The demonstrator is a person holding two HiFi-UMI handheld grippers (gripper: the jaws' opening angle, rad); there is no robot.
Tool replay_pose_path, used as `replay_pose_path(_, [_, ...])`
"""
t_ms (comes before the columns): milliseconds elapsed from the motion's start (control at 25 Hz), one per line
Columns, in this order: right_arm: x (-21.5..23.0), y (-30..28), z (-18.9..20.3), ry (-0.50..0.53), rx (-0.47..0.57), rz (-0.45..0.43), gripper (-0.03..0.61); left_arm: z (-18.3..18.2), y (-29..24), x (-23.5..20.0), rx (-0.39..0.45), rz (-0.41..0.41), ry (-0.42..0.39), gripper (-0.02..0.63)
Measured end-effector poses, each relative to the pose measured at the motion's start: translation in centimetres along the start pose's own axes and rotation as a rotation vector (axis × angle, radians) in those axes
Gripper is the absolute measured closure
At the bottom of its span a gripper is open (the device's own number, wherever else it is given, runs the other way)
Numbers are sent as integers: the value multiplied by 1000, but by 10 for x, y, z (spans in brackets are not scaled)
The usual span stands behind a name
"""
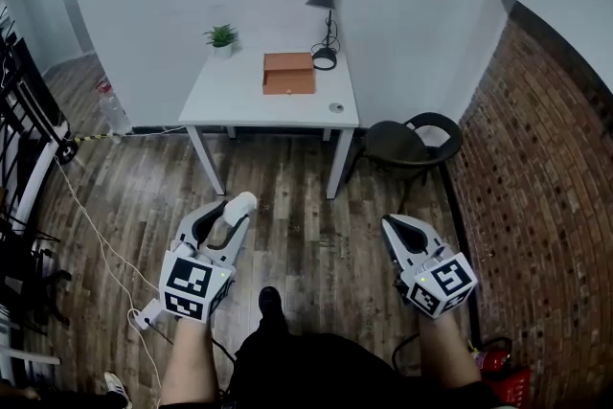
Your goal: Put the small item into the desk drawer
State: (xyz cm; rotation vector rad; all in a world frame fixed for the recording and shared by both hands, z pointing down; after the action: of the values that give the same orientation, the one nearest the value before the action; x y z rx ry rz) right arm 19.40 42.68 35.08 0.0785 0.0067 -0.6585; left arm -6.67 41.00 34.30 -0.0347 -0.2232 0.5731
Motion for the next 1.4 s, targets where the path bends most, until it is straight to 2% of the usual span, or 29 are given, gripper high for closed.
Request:
replay_pose_path(200, [22, -58, 9, -17, -12, 27, 575, 13, -41, -47, -4, 26, 12, 446])
replay_pose_path(480, [33, -157, 19, -36, -33, 2, 575, 29, -94, -128, -8, 38, 35, 446])
replay_pose_path(800, [34, -231, 29, -47, -68, 21, 575, 41, -129, -200, 1, 62, 41, 446])
replay_pose_path(1080, [32, -272, 20, -46, -29, 49, 575, 46, -142, -235, 12, 88, 33, 446])
replay_pose_path(1240, [27, -287, 24, -43, -38, 33, 575, 51, -150, -244, 6, 100, 38, 446])
replay_pose_path(1400, [43, -299, 34, -60, -46, 41, 575, 58, -170, -248, -4, 112, 47, 446])
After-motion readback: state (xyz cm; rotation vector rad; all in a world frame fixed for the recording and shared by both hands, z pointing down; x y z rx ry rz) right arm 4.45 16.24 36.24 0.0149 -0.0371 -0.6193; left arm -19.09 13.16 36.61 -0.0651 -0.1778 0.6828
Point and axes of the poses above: the fingertips, and each gripper's own axes: y backward along the fingers, x to its right, z out of its underside, the point moved 1 cm from there along y, backward along the fingers, and after that the axes turned 10 degrees about x, right-handed, at the moved point
